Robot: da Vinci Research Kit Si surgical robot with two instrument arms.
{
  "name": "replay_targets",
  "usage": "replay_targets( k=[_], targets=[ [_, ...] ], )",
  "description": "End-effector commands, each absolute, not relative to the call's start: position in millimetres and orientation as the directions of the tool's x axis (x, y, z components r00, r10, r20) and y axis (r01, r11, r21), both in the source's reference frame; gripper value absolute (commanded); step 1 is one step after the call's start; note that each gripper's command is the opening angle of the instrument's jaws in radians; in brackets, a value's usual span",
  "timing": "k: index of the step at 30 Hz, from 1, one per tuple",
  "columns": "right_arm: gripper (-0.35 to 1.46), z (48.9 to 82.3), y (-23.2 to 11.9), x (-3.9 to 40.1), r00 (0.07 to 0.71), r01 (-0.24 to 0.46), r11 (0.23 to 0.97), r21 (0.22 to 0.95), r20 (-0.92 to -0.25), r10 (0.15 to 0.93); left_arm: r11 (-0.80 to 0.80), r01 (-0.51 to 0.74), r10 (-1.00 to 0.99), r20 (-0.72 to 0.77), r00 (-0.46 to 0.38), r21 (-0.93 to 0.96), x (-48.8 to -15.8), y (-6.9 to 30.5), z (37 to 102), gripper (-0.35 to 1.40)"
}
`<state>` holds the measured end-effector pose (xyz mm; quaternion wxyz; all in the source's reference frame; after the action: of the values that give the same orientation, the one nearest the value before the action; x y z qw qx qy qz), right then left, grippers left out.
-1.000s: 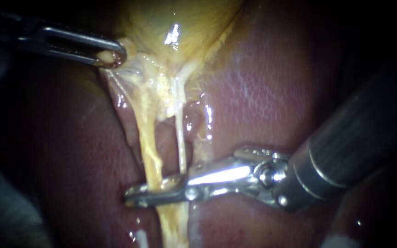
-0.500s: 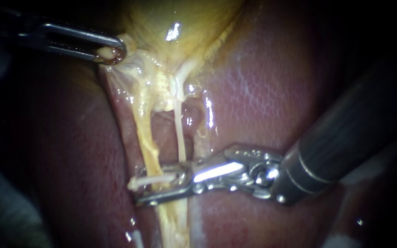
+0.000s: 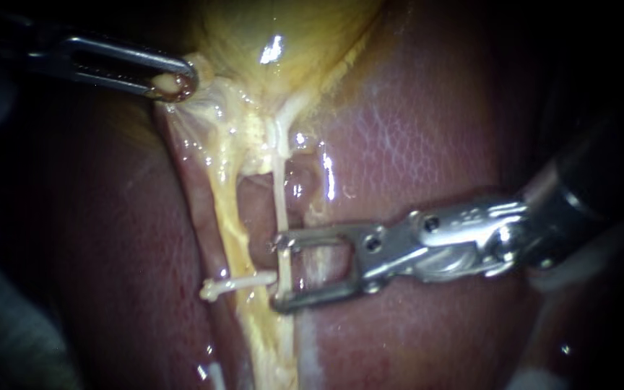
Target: Going back first clip left tube
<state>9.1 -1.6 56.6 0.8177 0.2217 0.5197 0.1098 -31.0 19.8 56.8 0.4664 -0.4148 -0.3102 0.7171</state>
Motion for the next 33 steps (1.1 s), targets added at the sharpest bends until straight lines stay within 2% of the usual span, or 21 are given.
replay_targets(
  k=[1, 5, 9, 16, 26, 33],
  targets=[
    [0.50, 56.1, -1.3, 8.3, 0.450, 0.059, 0.886, 0.460, -0.805, 0.388, -0.373, -0.411, 0.926, -0.306, -0.221, -0.832, -31.0, 19.8, 56.8, -0.35],
    [0.50, 54.5, -0.2, 5.5, 0.495, 0.061, 0.911, 0.408, -0.805, 0.327, -0.373, -0.411, 0.926, -0.306, -0.221, -0.832, -31.0, 19.8, 56.8, -0.35],
    [0.50, 54.0, 0.6, 3.4, 0.506, 0.061, 0.926, 0.373, -0.811, 0.293, -0.373, -0.411, 0.926, -0.306, -0.221, -0.832, -31.0, 19.8, 56.8, -0.35],
    [0.50, 53.6, 1.8, 2.3, 0.509, 0.047, 0.931, 0.362, -0.810, 0.290, -0.376, -0.417, 0.925, -0.310, -0.218, -0.828, -31.4, 19.4, 57.5, -0.35],
    [0.50, 53.4, 2.0, 1.9, 0.509, 0.047, 0.930, 0.364, -0.810, 0.291, -0.390, -0.394, 0.917, -0.311, -0.250, -0.833, -35.2, 17.1, 63.0, -0.35],
    [0.50, 53.3, 2.0, 1.8, 0.509, 0.047, 0.930, 0.364, -0.810, 0.292, -0.386, -0.393, 0.918, -0.306, -0.252, -0.834, -35.8, 17.0, 63.6, -0.35]
  ],
)
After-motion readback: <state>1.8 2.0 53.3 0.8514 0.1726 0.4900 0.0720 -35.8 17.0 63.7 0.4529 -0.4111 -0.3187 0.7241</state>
